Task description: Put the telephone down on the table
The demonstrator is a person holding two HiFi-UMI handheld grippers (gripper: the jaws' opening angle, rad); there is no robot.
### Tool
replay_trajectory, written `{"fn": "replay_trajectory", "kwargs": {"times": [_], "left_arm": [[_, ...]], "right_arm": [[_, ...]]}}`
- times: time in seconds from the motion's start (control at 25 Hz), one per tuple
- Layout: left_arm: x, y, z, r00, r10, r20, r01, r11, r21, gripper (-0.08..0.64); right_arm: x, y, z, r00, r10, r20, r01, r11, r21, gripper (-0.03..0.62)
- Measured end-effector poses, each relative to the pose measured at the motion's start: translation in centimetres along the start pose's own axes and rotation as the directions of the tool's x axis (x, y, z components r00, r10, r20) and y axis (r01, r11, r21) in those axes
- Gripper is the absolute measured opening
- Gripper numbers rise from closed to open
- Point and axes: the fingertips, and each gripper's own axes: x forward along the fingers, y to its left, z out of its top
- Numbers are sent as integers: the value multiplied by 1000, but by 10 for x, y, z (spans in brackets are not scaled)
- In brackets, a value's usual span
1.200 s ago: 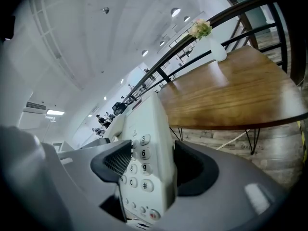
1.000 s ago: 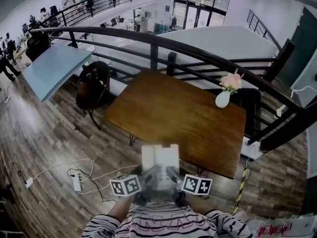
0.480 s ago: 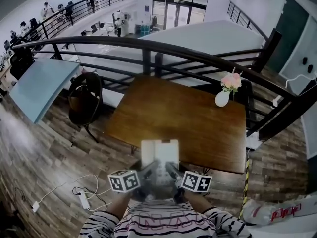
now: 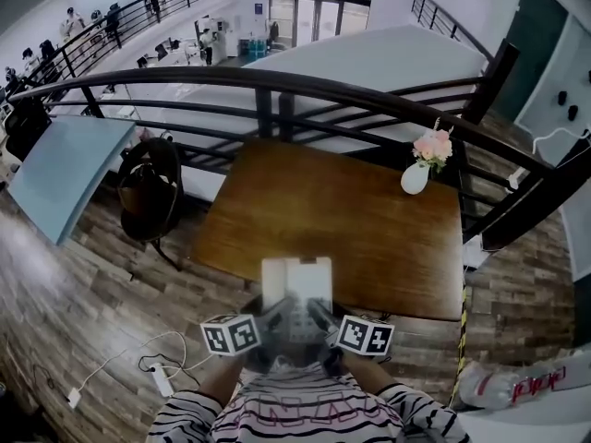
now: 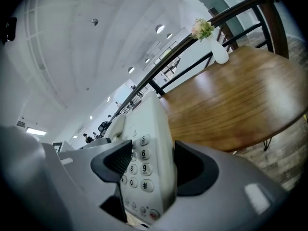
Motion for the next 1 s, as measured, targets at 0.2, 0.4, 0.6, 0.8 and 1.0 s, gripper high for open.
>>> {"fn": "replay_trajectory", "kwargs": {"times": [0.2,0.4,0.6,0.8,1.0], "left_arm": [[28,8,17,1000,6,-7,-6,1000,6,370],[60,23,33,1000,5,-12,-5,1000,8,370],[103,22,63,1000,-3,-15,3,1000,6,370],[144,31,89,1000,-10,-27,11,1000,13,370],[181,46,110,999,-13,-32,14,1000,15,370]], "right_arm": [[20,-12,24,1000,5,-2,-5,1000,10,272],[44,-29,48,1000,4,2,-4,1000,5,272],[63,-45,94,1000,-2,6,2,1000,4,272],[89,-62,131,1000,-7,15,6,1000,14,272],[116,-79,160,1000,-8,20,8,1000,21,270]]}}
